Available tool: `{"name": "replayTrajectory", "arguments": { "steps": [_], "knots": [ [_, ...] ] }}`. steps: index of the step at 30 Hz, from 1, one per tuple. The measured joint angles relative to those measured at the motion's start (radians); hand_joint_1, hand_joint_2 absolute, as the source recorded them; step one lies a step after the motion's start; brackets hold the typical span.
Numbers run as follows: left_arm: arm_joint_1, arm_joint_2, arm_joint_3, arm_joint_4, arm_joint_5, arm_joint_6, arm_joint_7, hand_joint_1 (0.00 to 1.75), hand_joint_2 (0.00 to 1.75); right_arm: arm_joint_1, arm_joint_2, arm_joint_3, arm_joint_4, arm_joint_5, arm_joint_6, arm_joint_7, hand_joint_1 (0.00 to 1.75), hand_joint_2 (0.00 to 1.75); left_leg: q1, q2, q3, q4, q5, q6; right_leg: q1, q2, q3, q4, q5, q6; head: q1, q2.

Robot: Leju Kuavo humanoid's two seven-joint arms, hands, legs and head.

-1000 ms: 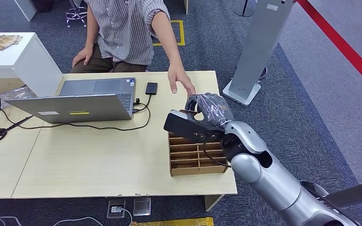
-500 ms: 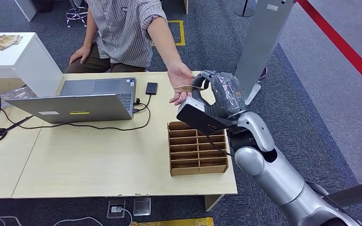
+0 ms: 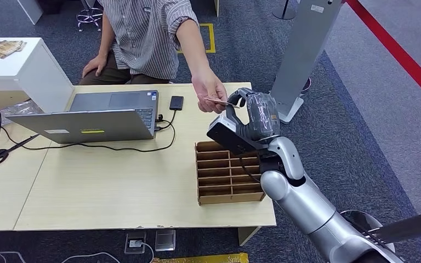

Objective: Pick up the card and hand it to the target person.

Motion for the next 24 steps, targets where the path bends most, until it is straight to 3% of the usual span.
{"name": "replayTrajectory", "arguments": {
  "steps": [3, 5, 9, 16, 24],
  "knots": [
    [0.000, 0.000, -0.001, 0.000, -0.008, 0.005, 0.000, 0.00, 1.75, 0.005, 0.012, 0.000, 0.038, 0.001, -0.028, -0.004, 0.00, 1.75, 0.000, 0.000, 0.000, 0.000, 0.000, 0.000, 0.000, 0.000, 0.000, 0.000, 0.000, 0.000, 0.001, 0.000],
    [0.000, 0.000, -0.001, 0.000, -0.010, 0.010, -0.001, 0.00, 1.75, 0.010, 0.014, 0.001, 0.043, -0.013, -0.035, -0.006, 0.00, 1.75, 0.000, 0.000, 0.000, 0.000, 0.000, 0.000, 0.000, 0.000, 0.000, 0.000, 0.000, 0.000, 0.001, 0.000],
    [0.004, 0.000, -0.001, 0.000, 0.003, 0.017, -0.011, 0.00, 0.00, 0.023, 0.017, 0.001, 0.042, -0.077, -0.042, -0.019, 0.00, 1.75, 0.000, 0.000, 0.000, 0.000, 0.000, 0.000, 0.000, 0.000, 0.000, 0.000, 0.000, 0.000, 0.001, 0.000],
    [0.013, 0.000, 0.000, 0.000, 0.031, 0.028, -0.011, 0.00, 0.00, 0.077, 0.015, -0.014, -0.022, -0.402, -0.024, -0.090, 0.00, 1.75, 0.000, 0.000, 0.000, 0.000, 0.000, 0.000, 0.000, 0.000, 0.000, 0.000, 0.000, 0.000, -0.001, 0.000],
    [0.018, 0.000, 0.004, 0.000, 0.043, 0.032, -0.011, 0.00, 0.00, 0.188, -0.034, -0.063, -0.137, -0.697, 0.049, -0.109, 0.00, 1.75, 0.000, 0.000, 0.000, 0.000, 0.000, 0.000, 0.000, 0.000, -0.001, -0.001, 0.000, 0.000, 0.001, 0.000]
  ]
}}
